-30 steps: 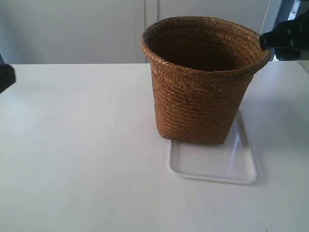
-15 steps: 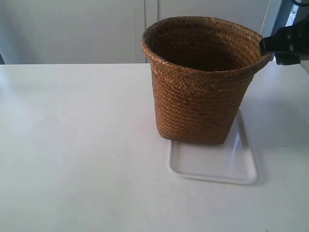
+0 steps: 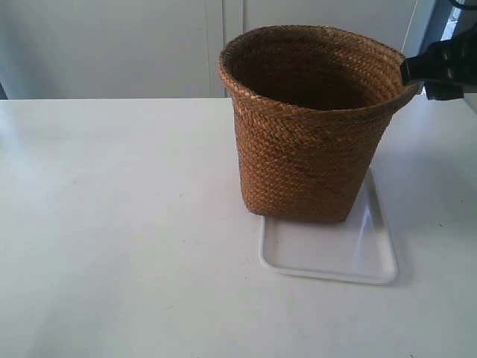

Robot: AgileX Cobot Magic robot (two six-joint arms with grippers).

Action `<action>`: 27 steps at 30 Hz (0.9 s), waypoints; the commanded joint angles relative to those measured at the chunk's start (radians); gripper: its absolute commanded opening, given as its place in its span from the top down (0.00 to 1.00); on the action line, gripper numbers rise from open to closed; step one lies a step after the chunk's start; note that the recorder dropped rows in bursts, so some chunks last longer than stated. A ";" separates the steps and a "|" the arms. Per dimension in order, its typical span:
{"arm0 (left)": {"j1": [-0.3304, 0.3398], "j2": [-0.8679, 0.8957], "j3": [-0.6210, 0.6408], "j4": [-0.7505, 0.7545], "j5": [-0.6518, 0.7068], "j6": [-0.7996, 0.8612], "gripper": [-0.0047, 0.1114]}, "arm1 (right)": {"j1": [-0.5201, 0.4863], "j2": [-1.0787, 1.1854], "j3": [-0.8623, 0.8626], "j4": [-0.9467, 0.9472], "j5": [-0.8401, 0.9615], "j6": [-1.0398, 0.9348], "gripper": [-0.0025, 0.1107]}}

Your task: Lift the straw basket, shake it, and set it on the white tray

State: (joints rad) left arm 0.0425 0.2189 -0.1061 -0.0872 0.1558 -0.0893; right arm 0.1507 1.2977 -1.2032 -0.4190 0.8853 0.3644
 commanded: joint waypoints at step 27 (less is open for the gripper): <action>0.038 -0.219 0.006 0.053 0.237 0.129 0.96 | -0.002 -0.003 0.006 0.000 -0.012 0.005 0.42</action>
State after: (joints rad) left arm 0.0786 0.0038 -0.1061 -0.0633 0.3851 0.0529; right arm 0.1507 1.2977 -1.2032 -0.4190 0.8832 0.3664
